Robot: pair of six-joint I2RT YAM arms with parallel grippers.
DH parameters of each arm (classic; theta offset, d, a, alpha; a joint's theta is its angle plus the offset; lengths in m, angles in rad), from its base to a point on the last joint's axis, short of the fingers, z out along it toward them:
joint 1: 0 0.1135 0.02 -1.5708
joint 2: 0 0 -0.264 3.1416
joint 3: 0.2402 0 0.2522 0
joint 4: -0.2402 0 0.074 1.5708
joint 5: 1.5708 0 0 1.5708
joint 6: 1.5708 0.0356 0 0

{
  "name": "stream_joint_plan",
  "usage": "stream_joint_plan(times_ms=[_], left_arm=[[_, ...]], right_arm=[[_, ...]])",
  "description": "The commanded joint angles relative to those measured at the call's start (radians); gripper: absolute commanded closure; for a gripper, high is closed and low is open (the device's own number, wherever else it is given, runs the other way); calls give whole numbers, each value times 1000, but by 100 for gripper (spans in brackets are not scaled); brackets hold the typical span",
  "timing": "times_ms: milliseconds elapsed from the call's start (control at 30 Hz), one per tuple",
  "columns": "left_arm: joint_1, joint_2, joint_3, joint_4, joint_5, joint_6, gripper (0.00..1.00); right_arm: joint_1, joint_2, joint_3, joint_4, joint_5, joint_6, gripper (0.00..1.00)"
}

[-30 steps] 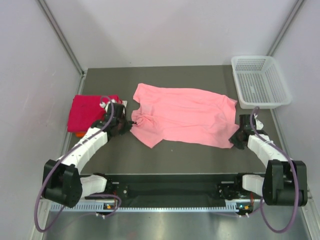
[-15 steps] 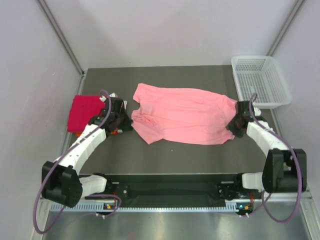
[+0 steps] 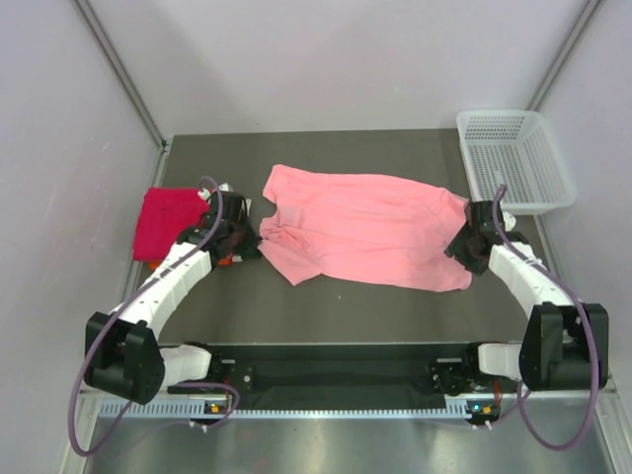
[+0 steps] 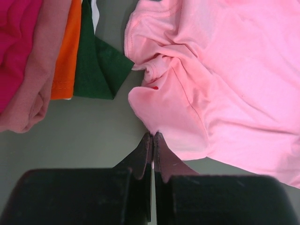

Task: Fold and stack the t-shirts
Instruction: Flatten the tshirt out

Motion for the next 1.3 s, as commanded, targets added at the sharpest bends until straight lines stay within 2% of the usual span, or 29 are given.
stream_joint_plan(times_ms=[0,167,267,367,567,700,800,833,967,1133,1267], left_arm=[[7,6,40,20,-36,25,100],[41,13,38,34,-44,39,100],[76,38,52,39,-13,38,100],[89,53,63,46,-18,29,100],[89,62,49,88,-19,-5,100],[89,65,38,105,-41,-13,100],[90,65,29,111,-68,-24,100],[90,64,26,120,-71,-27,100],[98,67,3,152,-65,-42,100],[122,88,8,144,-85,-40,100],[130,92,-20,177,-96,-40,100]], right_arm=[[-2,-72,-35,-41,30,-14,47],[-4,-122,-70,-64,35,-13,55],[-2,-104,-87,-78,-2,-27,54],[-4,-96,-121,-49,-23,-30,46],[1,-3,-77,28,-80,-51,51],[21,51,-32,66,-65,-62,52],[26,128,-1,72,-56,-54,64],[27,167,6,74,-57,-47,78],[44,247,46,94,-65,-19,91],[98,391,160,91,-54,10,90],[122,500,345,13,-33,7,80]])
